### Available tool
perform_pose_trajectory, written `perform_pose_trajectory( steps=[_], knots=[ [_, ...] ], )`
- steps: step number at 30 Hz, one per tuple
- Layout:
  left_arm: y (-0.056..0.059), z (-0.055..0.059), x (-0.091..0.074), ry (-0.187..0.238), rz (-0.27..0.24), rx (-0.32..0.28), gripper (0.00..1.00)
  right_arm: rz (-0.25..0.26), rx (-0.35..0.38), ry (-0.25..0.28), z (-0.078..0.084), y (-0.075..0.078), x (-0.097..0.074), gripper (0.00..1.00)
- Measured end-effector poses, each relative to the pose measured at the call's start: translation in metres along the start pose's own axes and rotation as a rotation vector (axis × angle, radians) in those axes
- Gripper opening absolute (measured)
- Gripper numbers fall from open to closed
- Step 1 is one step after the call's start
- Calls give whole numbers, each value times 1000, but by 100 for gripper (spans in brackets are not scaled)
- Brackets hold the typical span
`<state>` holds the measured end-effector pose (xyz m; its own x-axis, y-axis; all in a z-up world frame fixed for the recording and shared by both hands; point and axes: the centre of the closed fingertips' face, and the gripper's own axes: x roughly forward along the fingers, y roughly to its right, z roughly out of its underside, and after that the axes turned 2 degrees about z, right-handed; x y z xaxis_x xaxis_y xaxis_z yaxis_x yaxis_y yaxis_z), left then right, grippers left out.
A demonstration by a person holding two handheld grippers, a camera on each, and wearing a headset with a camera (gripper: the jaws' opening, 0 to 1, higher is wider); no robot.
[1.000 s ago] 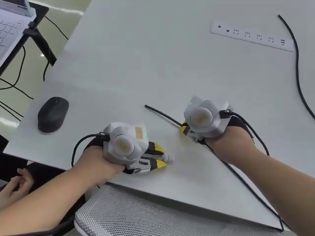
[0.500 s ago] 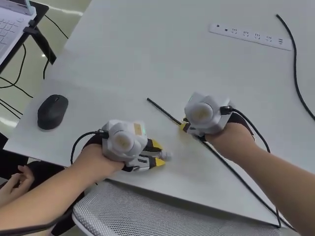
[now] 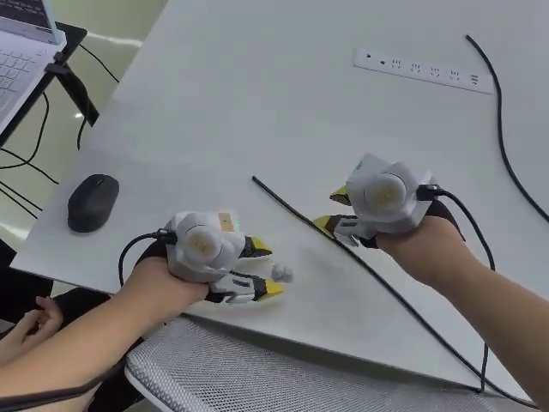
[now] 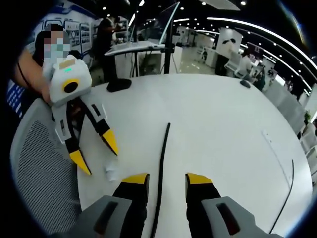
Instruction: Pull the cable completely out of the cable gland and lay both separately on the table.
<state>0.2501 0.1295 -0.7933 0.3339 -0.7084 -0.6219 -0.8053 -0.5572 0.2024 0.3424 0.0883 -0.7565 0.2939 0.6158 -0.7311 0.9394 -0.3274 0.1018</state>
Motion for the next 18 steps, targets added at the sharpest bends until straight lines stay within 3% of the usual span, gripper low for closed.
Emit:
perform_pose_trajectory(
  steps=[3,12,18],
  knots=[
    [4,-6,-10,39,-21,-59,42,13,20,50,-3,-2,-19,27],
    [10,-18,-38,102,-68,-117,52,35,108,151,5,-12,-66,40],
    [13,-26,-53,140,-94,-136,59,74,237,231,14,-13,-106,42]
  ],
)
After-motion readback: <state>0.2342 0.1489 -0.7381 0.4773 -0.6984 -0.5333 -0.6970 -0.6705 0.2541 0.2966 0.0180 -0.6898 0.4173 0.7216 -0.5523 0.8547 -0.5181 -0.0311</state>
